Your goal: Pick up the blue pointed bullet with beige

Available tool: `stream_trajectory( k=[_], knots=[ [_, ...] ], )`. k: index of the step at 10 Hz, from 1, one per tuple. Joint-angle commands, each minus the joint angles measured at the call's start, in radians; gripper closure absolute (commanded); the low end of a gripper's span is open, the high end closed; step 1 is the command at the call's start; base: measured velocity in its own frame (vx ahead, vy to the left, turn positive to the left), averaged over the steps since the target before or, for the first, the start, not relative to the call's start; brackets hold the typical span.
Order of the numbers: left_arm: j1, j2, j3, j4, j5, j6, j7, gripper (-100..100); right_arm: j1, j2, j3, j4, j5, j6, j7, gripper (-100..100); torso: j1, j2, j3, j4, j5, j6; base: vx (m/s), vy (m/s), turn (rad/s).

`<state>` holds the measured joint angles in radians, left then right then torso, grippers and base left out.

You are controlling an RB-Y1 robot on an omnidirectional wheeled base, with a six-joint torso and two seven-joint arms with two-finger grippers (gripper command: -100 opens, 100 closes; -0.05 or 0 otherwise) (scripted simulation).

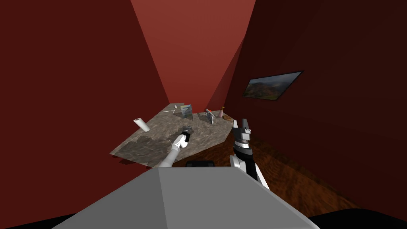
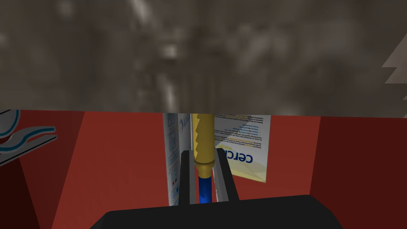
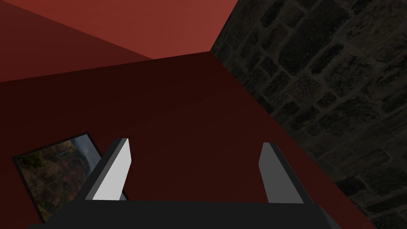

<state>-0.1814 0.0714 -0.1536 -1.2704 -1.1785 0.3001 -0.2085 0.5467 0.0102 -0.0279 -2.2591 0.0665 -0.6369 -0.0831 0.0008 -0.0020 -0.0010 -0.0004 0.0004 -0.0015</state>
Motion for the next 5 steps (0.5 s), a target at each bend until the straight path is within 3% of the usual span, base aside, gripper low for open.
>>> stream_trajectory(
  k=[1,2,3,4,5],
  knots=[
    [0.000,0.000,0.000,0.000,0.000,0.000,0.000,0,0.000,0.000,0.000,0.000,0.000,0.000,0.000,0,0.000,0.000,0.000,0.000,0.000,0.000,0.000,0.000,0.000],
    [0.039,0.050,0.008,-0.020,0.050,-0.050,-0.023,100,0.000,0.000,0.000,0.000,0.000,0.000,0.000,0,0.000,0.000,0.000,0.000,0.000,0.000,0.103,-0.108,0.156],
    [0.068,0.082,0.016,-0.039,0.084,-0.076,-0.048,100,0.000,0.000,0.000,0.000,0.000,0.000,0.000,0,-0.004,-0.005,-0.003,-0.001,-0.001,-0.003,0.179,-0.272,0.293],
    [0.077,0.105,0.016,-0.039,0.108,-0.107,-0.048,100,0.000,0.000,0.000,0.000,0.000,0.000,0.000,0,-0.012,-0.011,-0.007,-0.004,-0.002,-0.003,0.113,-0.237,0.160],
    [0.077,0.105,0.016,-0.039,0.118,-0.107,-0.048,100,0.000,0.000,0.000,0.000,0.000,0.000,0.000,0,-0.012,-0.013,-0.009,-0.007,-0.001,0.001,0.038,-0.075,-0.011]
  ],
)
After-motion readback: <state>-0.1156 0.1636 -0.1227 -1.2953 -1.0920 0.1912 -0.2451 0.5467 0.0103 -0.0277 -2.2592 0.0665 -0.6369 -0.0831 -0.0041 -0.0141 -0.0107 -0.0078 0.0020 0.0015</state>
